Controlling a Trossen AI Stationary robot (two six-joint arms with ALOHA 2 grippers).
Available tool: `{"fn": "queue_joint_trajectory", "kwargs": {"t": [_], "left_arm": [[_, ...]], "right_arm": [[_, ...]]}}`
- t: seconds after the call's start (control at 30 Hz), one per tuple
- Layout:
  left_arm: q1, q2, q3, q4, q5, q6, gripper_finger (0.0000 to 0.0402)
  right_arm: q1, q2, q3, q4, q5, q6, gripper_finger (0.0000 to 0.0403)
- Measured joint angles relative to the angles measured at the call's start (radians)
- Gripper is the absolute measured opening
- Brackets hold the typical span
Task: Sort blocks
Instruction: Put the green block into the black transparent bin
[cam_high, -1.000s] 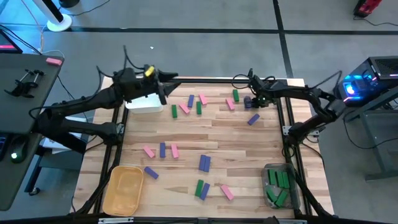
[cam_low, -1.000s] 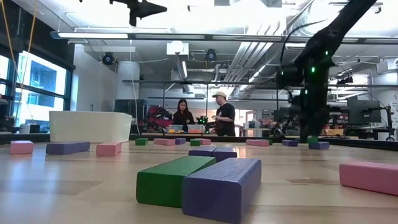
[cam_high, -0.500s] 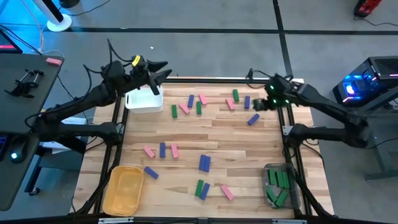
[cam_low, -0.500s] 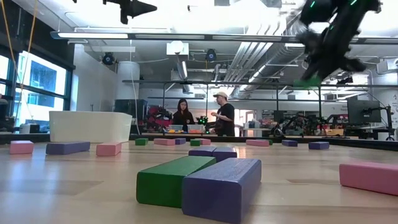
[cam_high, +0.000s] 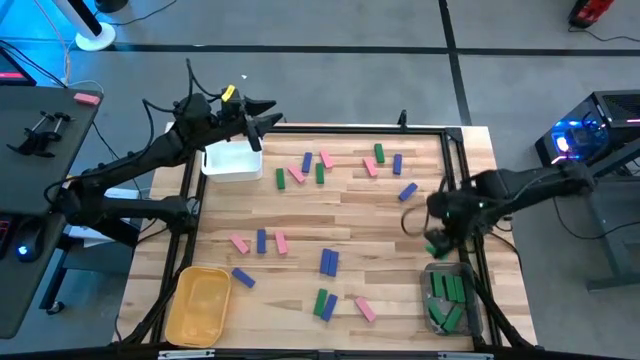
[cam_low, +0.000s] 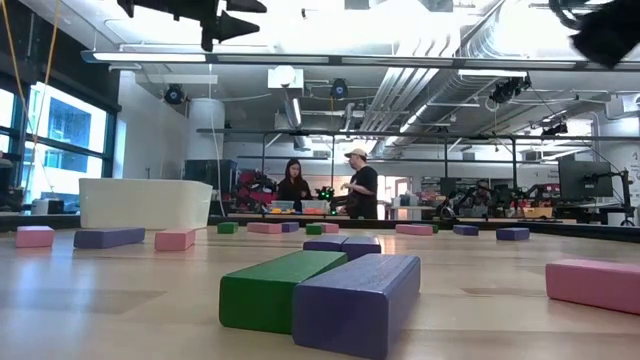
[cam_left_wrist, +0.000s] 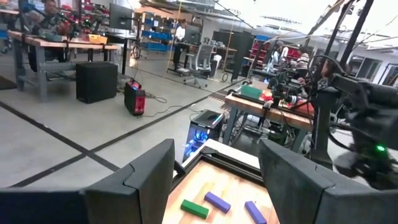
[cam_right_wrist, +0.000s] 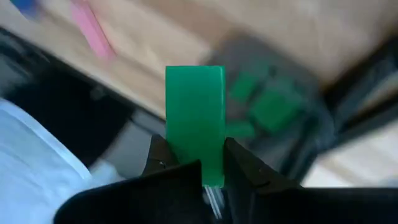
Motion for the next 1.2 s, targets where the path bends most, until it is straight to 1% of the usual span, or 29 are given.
{"fn": "queue_joint_trajectory", "kwargs": {"t": [0.1,0.2,0.33,0.43,0.53,0.73,0.8,0.9,0.97,1.07,1.13,1.2], "left_arm": [[0.0,0.0,0.0,-0.001,0.0,0.001,0.0217],[0.0,0.0,0.0,-0.001,0.0,0.008,0.0217],[0.0,0.0,0.0,-0.001,0.0,0.009,0.0217],[0.0,0.0,0.0,-0.001,0.0,0.009,0.0217],[0.0,0.0,0.0,-0.001,0.0,0.014,0.0217],[0.0,0.0,0.0,-0.001,0.026,0.019,0.0217],[0.0,0.0,0.0,-0.001,0.033,0.019,0.0217],[0.0,0.0,0.0,-0.001,0.044,0.019,0.0217],[0.0,0.0,0.0,-0.001,0.046,0.019,0.0217],[0.0,0.0,0.0,-0.001,0.046,0.019,0.0217],[0.0,0.0,0.0,-0.001,0.047,0.016,0.0217],[0.0,0.0,0.0,-0.001,0.048,0.003,0.0217]], "right_arm": [[0.1,0.037,0.0,0.0,-0.06,0.042,0.0011],[0.164,0.077,0.0,0.006,-0.099,0.066,0.0012],[0.214,0.129,0.0,0.047,-0.118,0.068,0.0015],[0.234,0.162,0.0,0.085,-0.147,0.068,0.0029],[0.247,0.193,0.0,0.092,-0.175,0.068,0.0064],[0.263,0.215,-0.001,0.091,-0.19,0.062,0.0162],[0.263,0.214,-0.001,0.094,-0.226,0.06,0.0187],[0.263,0.213,-0.001,0.13,-0.312,0.047,0.021],[0.261,0.213,0.003,0.21,-0.348,0.033,0.0214],[0.228,0.212,0.006,0.422,-0.325,0.02,0.0214],[0.181,0.212,0.006,0.571,-0.241,-0.007,0.0215],[0.108,0.212,0.008,0.669,-0.114,-0.057,0.0215]]}}
